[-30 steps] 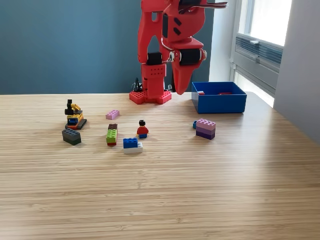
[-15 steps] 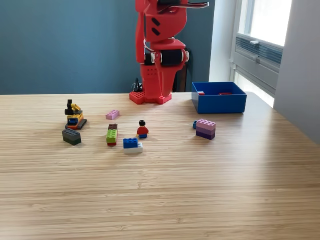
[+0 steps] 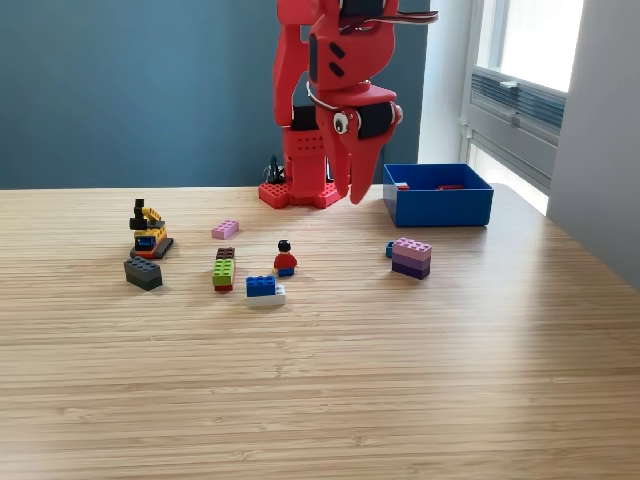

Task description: Grasp a lego block and put it in the bin.

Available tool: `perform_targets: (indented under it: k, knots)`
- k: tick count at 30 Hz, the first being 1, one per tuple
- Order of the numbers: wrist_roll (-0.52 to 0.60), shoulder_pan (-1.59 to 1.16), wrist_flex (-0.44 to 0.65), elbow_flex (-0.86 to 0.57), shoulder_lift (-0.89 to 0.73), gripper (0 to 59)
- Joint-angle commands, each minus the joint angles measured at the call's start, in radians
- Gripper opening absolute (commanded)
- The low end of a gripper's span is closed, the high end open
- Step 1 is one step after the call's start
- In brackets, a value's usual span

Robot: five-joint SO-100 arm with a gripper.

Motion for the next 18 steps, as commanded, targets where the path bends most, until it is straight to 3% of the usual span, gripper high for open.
perform_targets:
  k: [1,9,13,18]
  knots:
    - [0.179,-0.109,-0.055,-0.035,0.014,21.0]
    - [0.614,-0.238,-0.186,0.014,0.012,23.3]
    - [0.719,-0.255,-0.241,0.044,0.009,22.1]
    - [0.756,-0.258,-0.255,0.061,0.009,20.6]
